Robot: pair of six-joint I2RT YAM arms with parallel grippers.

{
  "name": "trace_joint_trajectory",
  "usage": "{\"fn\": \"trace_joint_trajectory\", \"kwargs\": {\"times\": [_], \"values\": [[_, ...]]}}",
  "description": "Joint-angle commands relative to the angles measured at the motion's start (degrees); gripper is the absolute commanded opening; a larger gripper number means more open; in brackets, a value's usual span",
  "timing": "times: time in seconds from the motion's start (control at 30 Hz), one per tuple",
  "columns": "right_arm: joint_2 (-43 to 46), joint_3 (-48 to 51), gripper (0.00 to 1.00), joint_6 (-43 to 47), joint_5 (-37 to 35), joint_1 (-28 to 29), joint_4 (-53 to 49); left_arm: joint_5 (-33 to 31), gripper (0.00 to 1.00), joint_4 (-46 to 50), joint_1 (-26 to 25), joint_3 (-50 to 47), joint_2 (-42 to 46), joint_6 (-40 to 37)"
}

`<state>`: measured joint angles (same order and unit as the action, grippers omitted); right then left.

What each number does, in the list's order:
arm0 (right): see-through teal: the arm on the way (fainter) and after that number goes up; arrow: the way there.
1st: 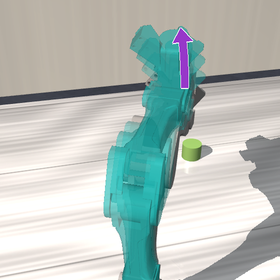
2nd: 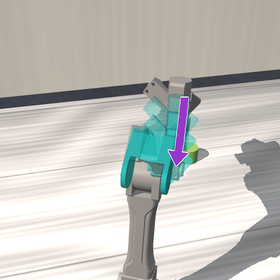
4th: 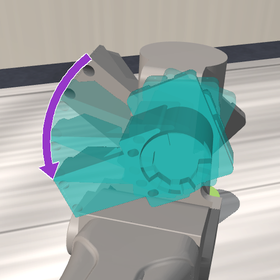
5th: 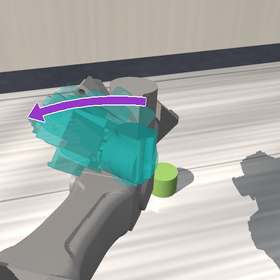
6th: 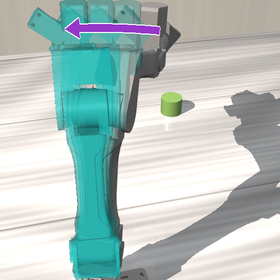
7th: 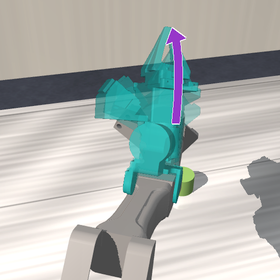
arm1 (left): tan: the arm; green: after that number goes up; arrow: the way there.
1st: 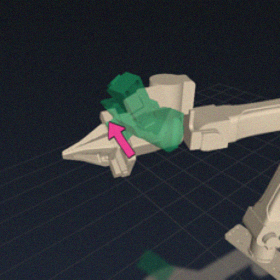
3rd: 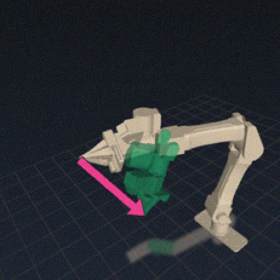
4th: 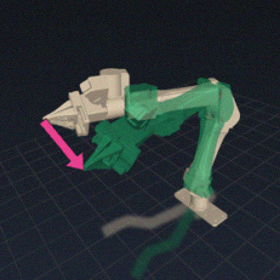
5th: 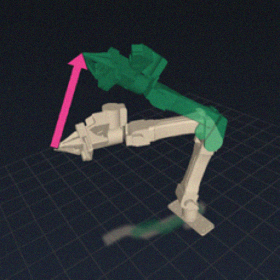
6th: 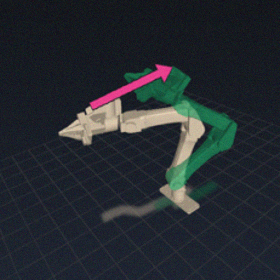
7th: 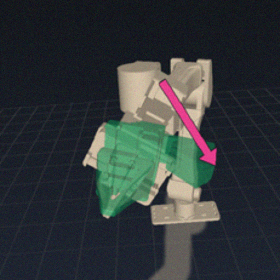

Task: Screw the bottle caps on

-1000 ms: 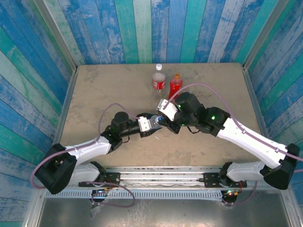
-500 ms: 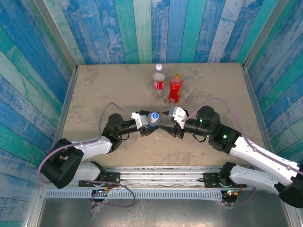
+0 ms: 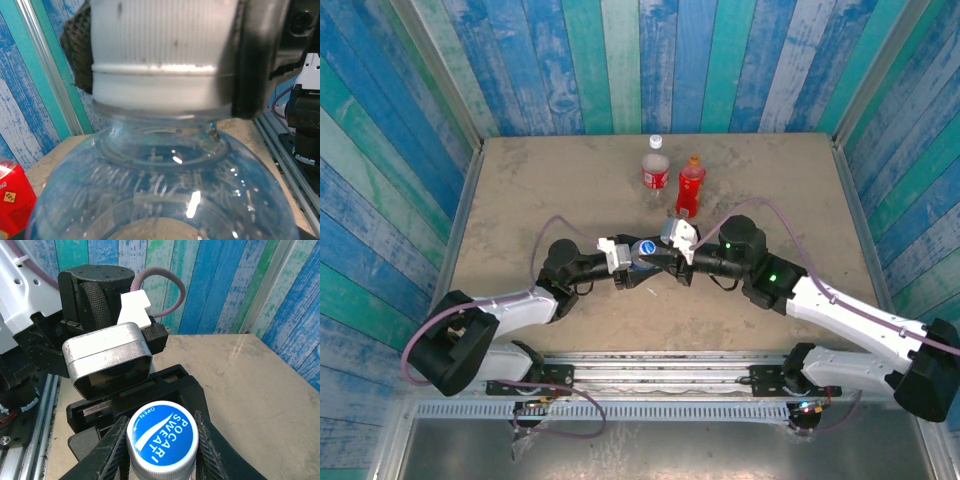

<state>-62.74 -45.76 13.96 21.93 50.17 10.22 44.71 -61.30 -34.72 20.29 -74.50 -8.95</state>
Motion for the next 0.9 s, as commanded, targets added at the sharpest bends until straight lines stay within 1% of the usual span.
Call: {"fn": "trace_joint_trajectory", "kwargs": {"times": [0.0, 0.07, 0.1, 0.13, 0.17, 0.2, 0.3, 0.4, 0.53, 0.57, 0.63, 0.77, 0.87], "values": [[0.08, -1.40, 0.23, 0.70, -0.07, -0.07, 0.15, -1.91, 0.48, -0.69, -0.08, 0.98, -1.23, 0.69], [0.32, -0.95, 0.23, 0.68, -2.24, -0.04, 0.22, -3.98, 0.78, -1.74, -0.10, 0.31, -1.21, 1.07], [0.40, -0.69, 0.23, 0.59, -3.68, -0.07, 0.27, -5.07, 0.88, -2.31, -0.09, -0.23, -1.05, 1.25], [0.50, -0.41, 0.23, 0.24, -5.36, -0.34, 0.46, -6.24, 0.96, -2.68, -0.13, -0.82, -0.72, 1.29], [0.51, 0.05, 0.23, -0.42, -6.97, -0.57, 0.97, -7.43, 0.99, -2.44, -0.09, -1.18, -0.21, 1.27], [0.52, 0.42, 0.23, -1.03, -8.48, -0.99, 1.52, -8.54, 0.94, -1.86, -0.13, -1.61, 0.35, 1.16], [0.13, 1.99, 0.24, -3.68, -13.67, -2.67, 4.06, -13.23, 0.94, -0.90, -0.08, -4.00, 2.25, 1.16], [-1.50, 3.72, 0.23, -6.74, -18.61, -4.57, 7.74, -19.66, 0.94, 0.11, -0.08, -7.17, 5.38, 2.17], [-6.80, 5.28, 0.20, -11.34, -23.16, -7.35, 13.41, -29.40, 0.94, 2.76, -0.08, -10.29, 7.46, 4.90], [-8.29, 5.28, 0.20, -12.50, -23.58, -7.85, 14.49, -30.87, 0.94, 2.41, -0.08, -11.01, 7.64, 5.67], [-12.04, 5.16, 0.19, -14.01, -23.52, -8.69, 17.35, -32.82, 0.94, 1.37, -0.08, -12.30, 8.10, 6.87], [-18.86, 4.30, 0.19, -15.87, -22.66, -9.46, 22.34, -33.65, 0.94, 2.40, -0.10, -13.39, 8.73, 6.40], [-23.39, 3.10, 0.19, -16.80, -22.16, -10.15, 24.14, -33.42, 0.94, 2.41, -0.08, -13.97, 9.19, 6.27]]}}
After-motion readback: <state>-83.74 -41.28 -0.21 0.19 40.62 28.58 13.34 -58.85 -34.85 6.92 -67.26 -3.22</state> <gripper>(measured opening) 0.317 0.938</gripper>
